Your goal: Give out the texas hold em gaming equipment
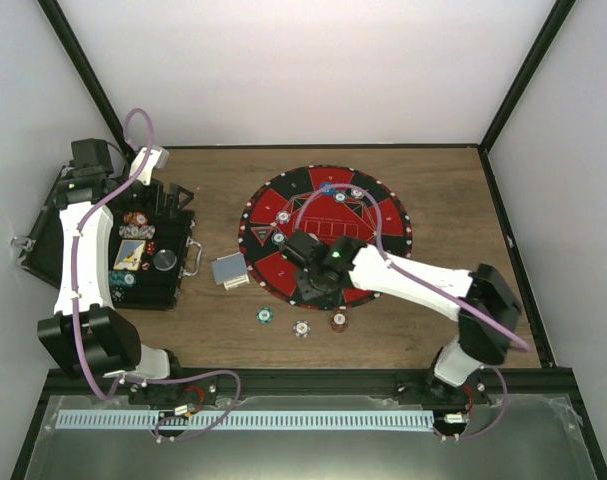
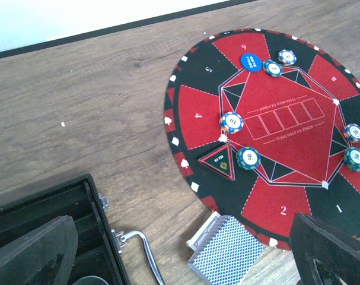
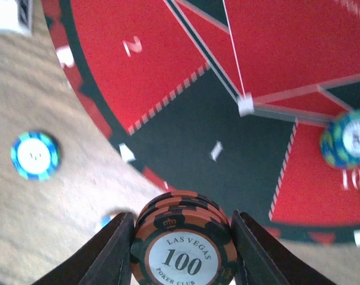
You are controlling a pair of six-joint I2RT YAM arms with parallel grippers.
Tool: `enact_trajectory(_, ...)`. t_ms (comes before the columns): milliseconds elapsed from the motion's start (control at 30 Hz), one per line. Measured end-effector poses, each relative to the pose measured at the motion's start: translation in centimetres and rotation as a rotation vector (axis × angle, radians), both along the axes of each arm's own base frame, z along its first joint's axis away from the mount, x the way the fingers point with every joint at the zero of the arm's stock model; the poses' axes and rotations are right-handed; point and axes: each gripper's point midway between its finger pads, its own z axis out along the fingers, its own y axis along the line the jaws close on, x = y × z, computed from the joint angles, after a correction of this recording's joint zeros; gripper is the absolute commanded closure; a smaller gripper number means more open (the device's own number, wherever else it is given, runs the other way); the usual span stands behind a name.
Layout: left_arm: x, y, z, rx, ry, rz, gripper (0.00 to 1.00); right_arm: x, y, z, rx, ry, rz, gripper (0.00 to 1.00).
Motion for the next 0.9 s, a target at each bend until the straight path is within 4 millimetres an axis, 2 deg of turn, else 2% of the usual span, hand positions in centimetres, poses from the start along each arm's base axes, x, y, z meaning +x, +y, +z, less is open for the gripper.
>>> enact_trajectory(167,0.0,0.0,0.0,0.001,0.000,0.001,0.00,4.9,4.1,-0.5,0.009,-0.033,0.034,0.75)
enact_trajectory(333,0.0,0.0,0.1,0.002,-0.002,0.001,0.00,10.4,6.4,-2.6,0.001,-0.035,0.037,0.75)
enact_trajectory(433,0.0,0.0,0.2,0.002,-0.003,0.001,0.00,12.7,7.8,-3.8,0.002,-0.035,0.046,0.75)
enact_trajectory(500,0.0,0.0,0.2,0.003,-0.004,0.002,0.00,13.5,8.9,-4.6,0.006,-0.030,0.064,0.75)
enact_trajectory(633,0.0,0.0,0.3,0.003,-0.005,0.001,0.00,13.7,10.4,-6.4,0.009,-0.004,0.099,0.74)
enact_trajectory(800,0.0,0.0,0.3,0.003,-0.005,0.001,0.00,13.4,10.9,-8.8,-0.007,0.037,0.119,0.74)
enact_trajectory(900,0.0,0.0,0.4,0.002,-0.005,0.000,0.00,13.4,10.9,-9.5,-0.013,0.048,0.121,0.74)
